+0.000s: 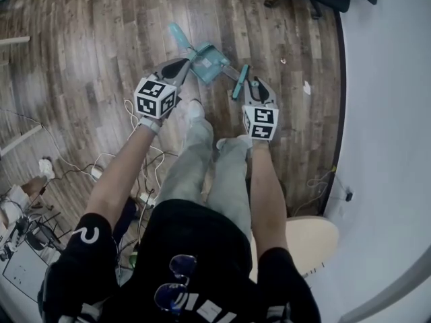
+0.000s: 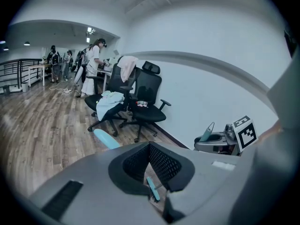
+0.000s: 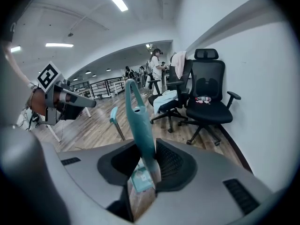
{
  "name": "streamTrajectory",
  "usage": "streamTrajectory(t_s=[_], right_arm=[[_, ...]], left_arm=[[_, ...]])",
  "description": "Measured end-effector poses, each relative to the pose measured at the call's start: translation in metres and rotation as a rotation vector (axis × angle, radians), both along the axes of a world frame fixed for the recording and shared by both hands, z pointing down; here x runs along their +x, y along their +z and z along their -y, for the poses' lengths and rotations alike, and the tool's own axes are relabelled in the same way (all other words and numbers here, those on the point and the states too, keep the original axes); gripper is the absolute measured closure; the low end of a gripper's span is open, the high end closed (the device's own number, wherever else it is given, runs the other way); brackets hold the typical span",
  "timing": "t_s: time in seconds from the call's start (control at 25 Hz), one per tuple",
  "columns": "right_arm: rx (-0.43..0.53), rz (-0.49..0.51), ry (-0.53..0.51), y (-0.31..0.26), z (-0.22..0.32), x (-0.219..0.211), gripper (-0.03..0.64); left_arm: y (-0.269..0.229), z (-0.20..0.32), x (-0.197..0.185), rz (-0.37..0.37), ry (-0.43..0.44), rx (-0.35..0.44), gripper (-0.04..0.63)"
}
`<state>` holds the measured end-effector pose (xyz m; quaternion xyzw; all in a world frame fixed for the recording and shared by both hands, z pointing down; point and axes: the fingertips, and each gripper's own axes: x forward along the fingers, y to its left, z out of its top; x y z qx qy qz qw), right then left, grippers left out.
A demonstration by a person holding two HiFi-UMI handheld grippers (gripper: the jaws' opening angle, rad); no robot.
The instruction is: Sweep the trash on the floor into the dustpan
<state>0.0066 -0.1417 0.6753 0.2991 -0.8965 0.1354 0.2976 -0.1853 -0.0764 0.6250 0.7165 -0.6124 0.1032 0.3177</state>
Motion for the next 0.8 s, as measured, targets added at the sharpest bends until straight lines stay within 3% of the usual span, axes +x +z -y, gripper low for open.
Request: streamTrajectory(t_s=[0.2, 0.36, 0.64, 0.8], right_arm=[[-0.005, 0.056, -0.041, -0.013, -0.01, -0.058, 0.525], [-0.034, 0.09, -0.018, -0.018, -0.011, -0.076, 0.528], [-0.079, 0.116, 0.085, -0.036, -0.011, -0.061, 0.531], [-0.043, 0.115, 0.143, -0.066, -0.008, -0.039, 0.531]], left_arm=[[0.002, -0.013, -0.031, -0.002, -0.029, -0.006, 0.598], [0.001, -0.019, -0.052, -0.004, -0.048, 0.0, 0.598], [-0.02, -0.013, -0.068, -0.008, -0.035, 0.025, 0.598], [-0.043, 0.001, -0.06, -0.011, 0.017, 0.057, 0.598]])
